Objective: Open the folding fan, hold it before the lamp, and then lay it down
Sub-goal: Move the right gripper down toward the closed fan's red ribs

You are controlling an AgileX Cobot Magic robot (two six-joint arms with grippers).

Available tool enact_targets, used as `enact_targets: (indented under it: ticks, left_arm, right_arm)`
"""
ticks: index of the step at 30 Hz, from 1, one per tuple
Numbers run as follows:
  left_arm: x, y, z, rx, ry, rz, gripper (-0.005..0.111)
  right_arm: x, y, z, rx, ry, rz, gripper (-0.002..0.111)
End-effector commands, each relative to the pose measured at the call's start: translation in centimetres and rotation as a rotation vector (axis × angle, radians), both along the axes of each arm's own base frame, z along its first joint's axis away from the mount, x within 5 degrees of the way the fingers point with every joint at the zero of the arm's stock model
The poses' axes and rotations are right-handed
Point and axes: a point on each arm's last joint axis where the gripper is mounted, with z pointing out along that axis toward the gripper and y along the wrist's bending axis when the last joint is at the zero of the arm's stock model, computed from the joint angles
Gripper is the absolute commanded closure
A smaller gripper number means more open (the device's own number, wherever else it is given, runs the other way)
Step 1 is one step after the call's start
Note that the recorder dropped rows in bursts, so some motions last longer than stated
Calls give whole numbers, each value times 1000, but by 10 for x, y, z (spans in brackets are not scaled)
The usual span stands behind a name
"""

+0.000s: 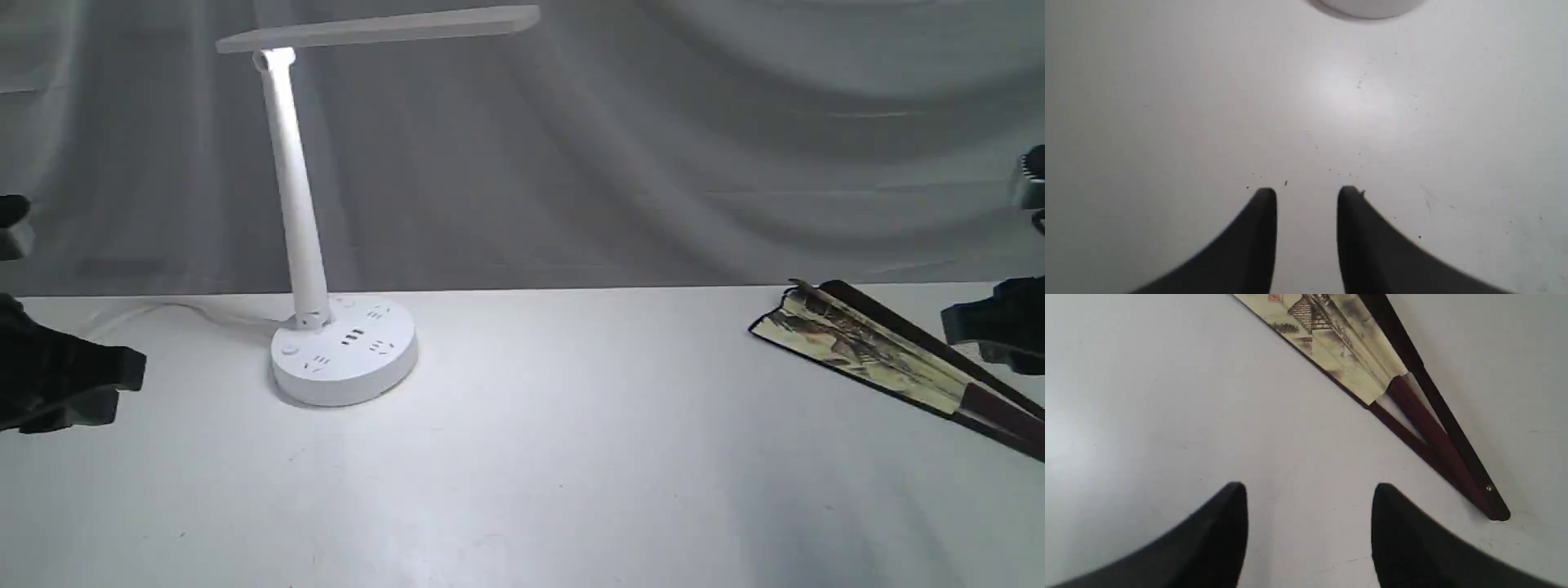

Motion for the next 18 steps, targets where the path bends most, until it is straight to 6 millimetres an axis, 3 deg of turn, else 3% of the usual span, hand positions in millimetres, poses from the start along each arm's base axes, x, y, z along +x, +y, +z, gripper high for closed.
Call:
enact_targets:
  ticks: [1, 6, 12, 18]
  left_arm:
    - [3, -3, -2, -21, 1, -41, 80]
    - [5, -4, -8, -35, 21, -35, 77]
    - [7, -5, -18, -50, 68, -51, 66]
    - [7, -6, -21, -53, 87, -54, 66]
  right_arm:
    - [4, -20, -2, 23, 22, -76, 61]
    - [10, -37, -15, 42, 40, -118, 61]
    - [22, -42, -37, 36, 77, -104, 61]
    - [42, -59, -46, 62, 200, -111, 47]
